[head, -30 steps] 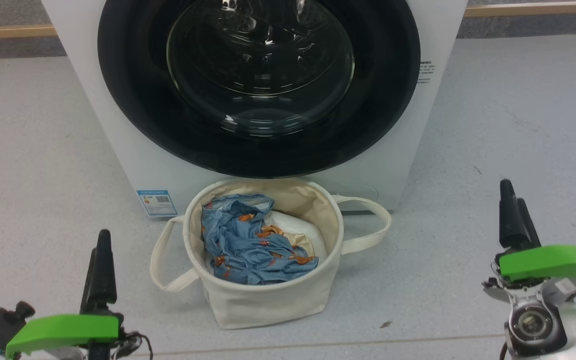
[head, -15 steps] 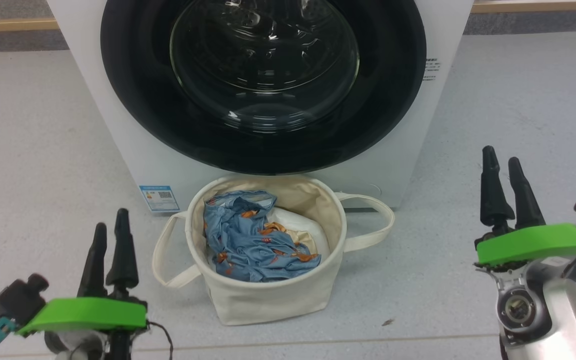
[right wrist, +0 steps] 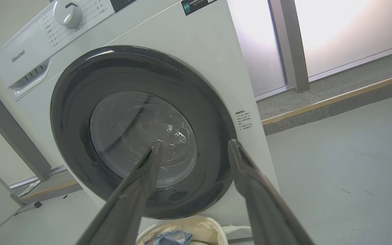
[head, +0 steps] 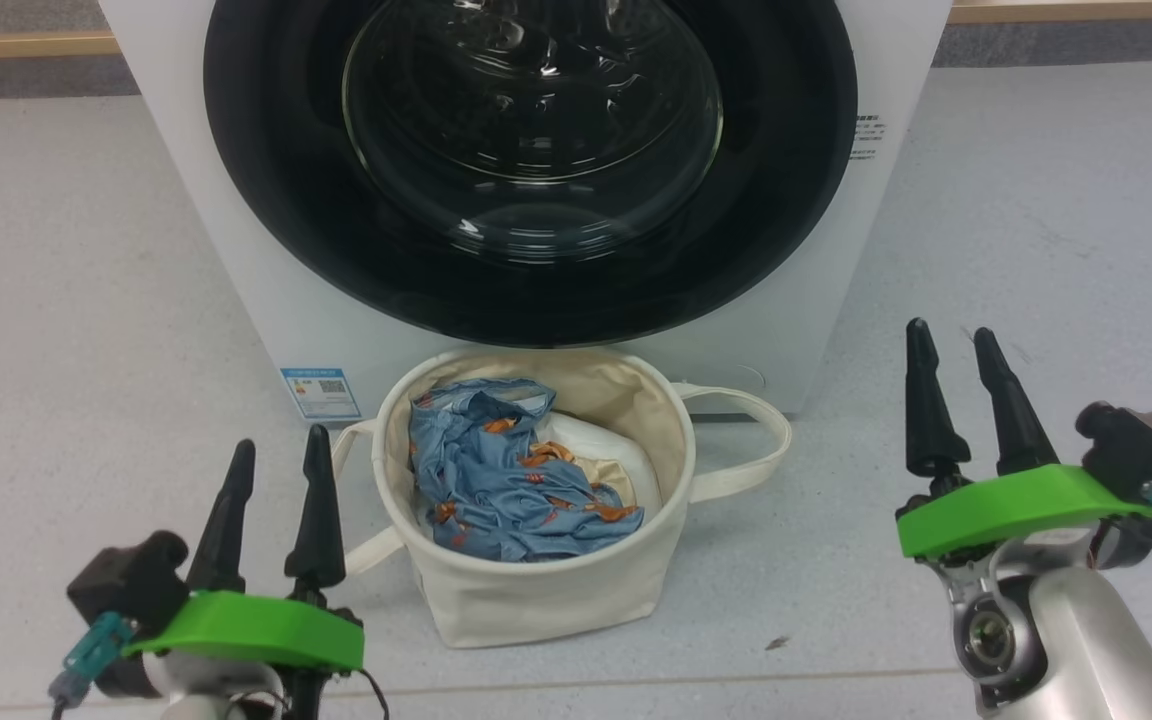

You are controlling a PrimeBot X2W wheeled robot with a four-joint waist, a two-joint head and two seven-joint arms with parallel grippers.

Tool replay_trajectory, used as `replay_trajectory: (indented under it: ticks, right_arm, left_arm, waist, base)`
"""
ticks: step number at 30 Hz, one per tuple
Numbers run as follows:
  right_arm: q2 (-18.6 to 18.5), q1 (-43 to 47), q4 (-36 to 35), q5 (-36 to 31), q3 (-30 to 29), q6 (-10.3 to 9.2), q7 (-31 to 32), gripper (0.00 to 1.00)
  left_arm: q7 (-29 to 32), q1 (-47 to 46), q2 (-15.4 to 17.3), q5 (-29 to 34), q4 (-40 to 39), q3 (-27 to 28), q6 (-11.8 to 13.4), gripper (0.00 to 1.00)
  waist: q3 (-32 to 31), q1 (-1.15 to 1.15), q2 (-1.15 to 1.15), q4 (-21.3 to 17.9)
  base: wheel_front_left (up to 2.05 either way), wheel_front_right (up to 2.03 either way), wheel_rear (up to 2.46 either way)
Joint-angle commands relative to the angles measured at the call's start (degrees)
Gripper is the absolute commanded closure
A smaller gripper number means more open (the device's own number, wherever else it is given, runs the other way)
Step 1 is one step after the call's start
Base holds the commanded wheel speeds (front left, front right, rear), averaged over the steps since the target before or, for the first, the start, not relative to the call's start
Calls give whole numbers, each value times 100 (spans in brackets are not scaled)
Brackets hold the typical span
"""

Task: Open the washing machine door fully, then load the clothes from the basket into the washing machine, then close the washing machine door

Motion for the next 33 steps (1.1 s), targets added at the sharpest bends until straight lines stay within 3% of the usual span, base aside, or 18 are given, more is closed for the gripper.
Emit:
replay_trajectory:
  ticks: [1, 14, 28, 33]
  right_arm:
    - [-11, -317, -207, -207, 124, 1, -97, 0]
    - [111, -237, 73, -972, 124, 1, -316, 0]
    - [302, -189, 977, -1792, -281, 1, -567, 0]
    - [309, -275, 1073, -2099, -162, 1, -651, 0]
  left_arm:
    - [-71, -322, 122, 188, -174, 77, 63, 0]
    - [-289, -389, 209, 857, -31, -278, 408, 0]
    - [-541, -416, 101, 1669, 824, -321, 548, 0]
    - [-625, -464, 49, 1977, 1107, -327, 527, 0]
  waist:
    - [4, 0, 0, 2]
    - [41, 0, 0, 42]
    - [40, 0, 0, 63]
    - [66, 0, 0, 60]
  base:
    - [0, 0, 0]
    - [0, 0, 0]
    - [0, 0, 0]
    - [0, 0, 0]
